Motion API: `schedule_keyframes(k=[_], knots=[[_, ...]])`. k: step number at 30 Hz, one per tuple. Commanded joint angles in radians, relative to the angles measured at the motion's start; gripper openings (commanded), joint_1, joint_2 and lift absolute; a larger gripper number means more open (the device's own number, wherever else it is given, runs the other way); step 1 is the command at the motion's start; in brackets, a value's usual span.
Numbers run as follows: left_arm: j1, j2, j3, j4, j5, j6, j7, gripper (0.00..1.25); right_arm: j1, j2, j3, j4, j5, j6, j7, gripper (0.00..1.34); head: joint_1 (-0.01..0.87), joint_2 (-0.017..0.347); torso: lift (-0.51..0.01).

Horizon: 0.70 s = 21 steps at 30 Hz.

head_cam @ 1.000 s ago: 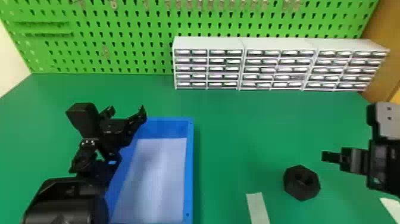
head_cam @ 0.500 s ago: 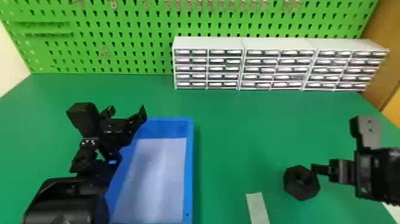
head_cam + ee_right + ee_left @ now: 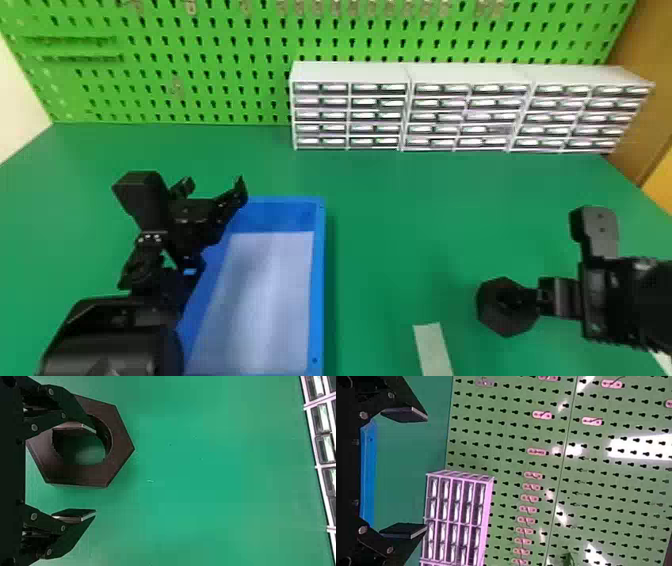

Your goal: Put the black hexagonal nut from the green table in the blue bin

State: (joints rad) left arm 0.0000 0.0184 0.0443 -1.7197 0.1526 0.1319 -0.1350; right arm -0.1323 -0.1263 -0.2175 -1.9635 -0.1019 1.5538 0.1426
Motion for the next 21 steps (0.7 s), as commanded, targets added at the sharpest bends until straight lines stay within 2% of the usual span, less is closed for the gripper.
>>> schedule_keyframes(k=[1,21], knots=[[0.002,0.000,0.000,-0.001,0.001,0.000,0.000,0.96,0.005,-0.001,0.000,0.005,-0.005,-0.004,0.000,0.80,0.686,0.051,-0.097],[0.000,0.000,0.000,-0.001,0.004,0.000,0.000,0.95,0.026,0.002,-0.014,0.017,-0.001,-0.017,0.000,0.80,0.686,0.051,-0.097]])
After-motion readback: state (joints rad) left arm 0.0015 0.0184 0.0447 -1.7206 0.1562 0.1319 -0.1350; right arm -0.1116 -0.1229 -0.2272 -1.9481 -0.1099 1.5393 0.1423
